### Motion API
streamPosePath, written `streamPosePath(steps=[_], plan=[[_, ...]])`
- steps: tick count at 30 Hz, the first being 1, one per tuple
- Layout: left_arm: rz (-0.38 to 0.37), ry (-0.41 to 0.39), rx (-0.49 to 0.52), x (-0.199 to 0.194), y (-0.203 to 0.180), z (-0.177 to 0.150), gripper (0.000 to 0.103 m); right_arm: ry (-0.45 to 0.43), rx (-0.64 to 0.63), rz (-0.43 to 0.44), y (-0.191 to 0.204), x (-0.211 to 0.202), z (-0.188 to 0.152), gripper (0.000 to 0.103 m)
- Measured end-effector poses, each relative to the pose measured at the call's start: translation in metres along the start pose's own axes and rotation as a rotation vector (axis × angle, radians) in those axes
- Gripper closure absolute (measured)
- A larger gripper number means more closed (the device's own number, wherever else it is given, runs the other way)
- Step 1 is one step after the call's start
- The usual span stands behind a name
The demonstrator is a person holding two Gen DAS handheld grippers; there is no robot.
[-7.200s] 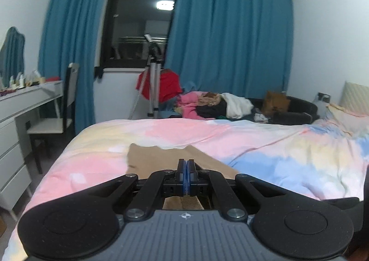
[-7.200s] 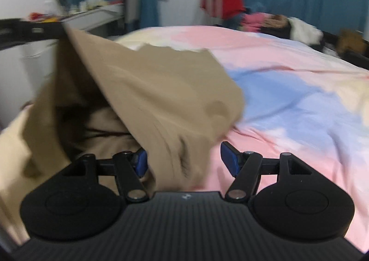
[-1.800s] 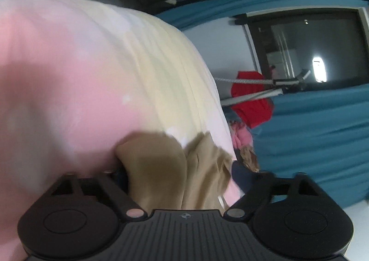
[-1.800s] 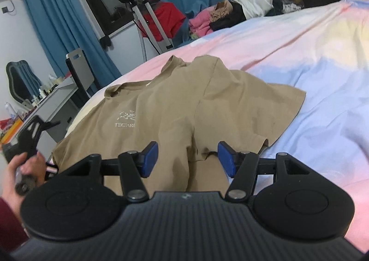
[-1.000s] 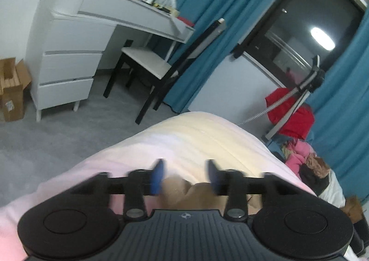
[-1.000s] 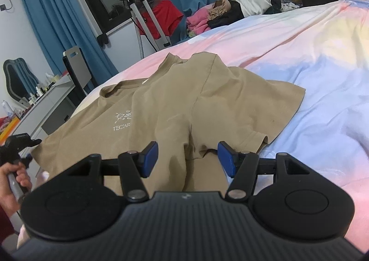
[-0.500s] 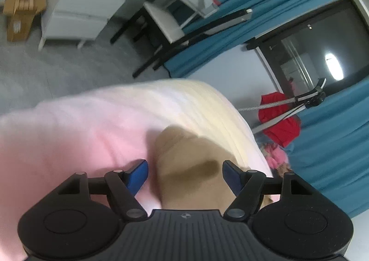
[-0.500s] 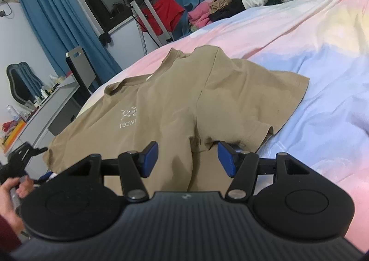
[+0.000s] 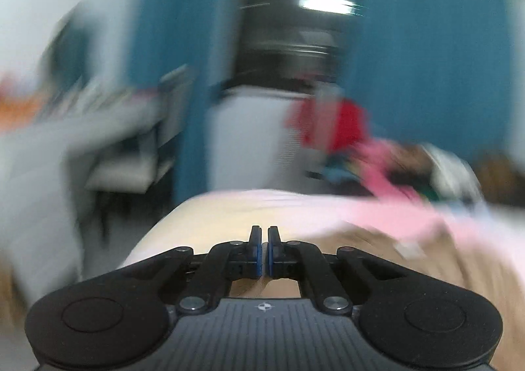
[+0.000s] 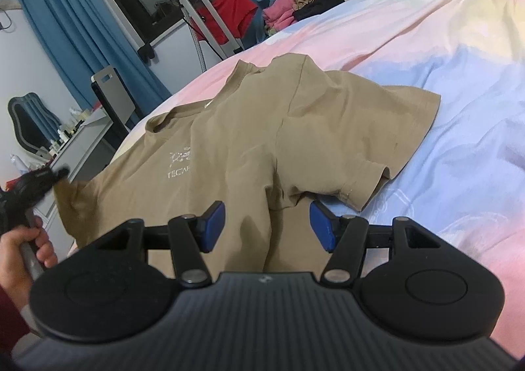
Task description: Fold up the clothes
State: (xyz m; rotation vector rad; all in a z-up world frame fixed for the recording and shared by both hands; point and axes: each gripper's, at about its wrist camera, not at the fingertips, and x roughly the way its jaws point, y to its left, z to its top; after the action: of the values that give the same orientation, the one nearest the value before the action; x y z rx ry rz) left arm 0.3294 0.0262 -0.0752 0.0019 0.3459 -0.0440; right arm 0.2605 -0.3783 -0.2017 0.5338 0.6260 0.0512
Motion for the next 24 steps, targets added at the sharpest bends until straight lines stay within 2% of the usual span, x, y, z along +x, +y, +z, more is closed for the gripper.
streamPosePath(steps=[1, 3, 6, 9, 11, 13, 15, 18, 21, 24], plan=[[-0.046, -0.008, 0.108, -0.005, -0.024, 0.000, 0.099, 0.002, 0.001, 0.000, 0.000, 0.000, 0.000, 0.042], [-0.146, 0.030, 0.220, -0.012, -0.058, -0.011, 0.099, 0.006, 0.004, -0.003, -0.001, 0.001, -0.002, 0.042], [-0.238, 0.096, 0.314, -0.019, -0.090, -0.035, 0.090, 0.011, 0.007, -0.009, -0.002, 0.002, -0.003, 0.042], [-0.264, 0.148, 0.405, -0.031, -0.106, -0.062, 0.079, 0.010, 0.009, -0.010, -0.004, 0.000, -0.003, 0.042], [-0.258, 0.154, 0.414, -0.047, -0.097, -0.077, 0.066, 0.009, 0.009, -0.007, -0.004, -0.001, -0.003, 0.042], [-0.206, 0.157, 0.382, -0.061, -0.086, -0.083, 0.044, 0.010, 0.005, -0.001, -0.003, -0.002, -0.003, 0.042], [-0.102, 0.162, 0.347, -0.079, -0.078, -0.086, 0.044, 0.010, -0.004, 0.012, -0.002, -0.001, -0.004, 0.042], [0.006, 0.199, 0.223, -0.112, -0.060, -0.083, 0.035, 0.012, -0.022, 0.036, 0.001, 0.001, -0.007, 0.042], [0.078, 0.251, 0.088, -0.152, -0.049, -0.076, 0.034, 0.020, -0.041, 0.093, 0.007, 0.002, -0.011, 0.042], [0.077, 0.200, 0.013, -0.189, -0.046, -0.073, 0.024, 0.029, -0.077, 0.175, 0.015, 0.001, -0.018, 0.043]])
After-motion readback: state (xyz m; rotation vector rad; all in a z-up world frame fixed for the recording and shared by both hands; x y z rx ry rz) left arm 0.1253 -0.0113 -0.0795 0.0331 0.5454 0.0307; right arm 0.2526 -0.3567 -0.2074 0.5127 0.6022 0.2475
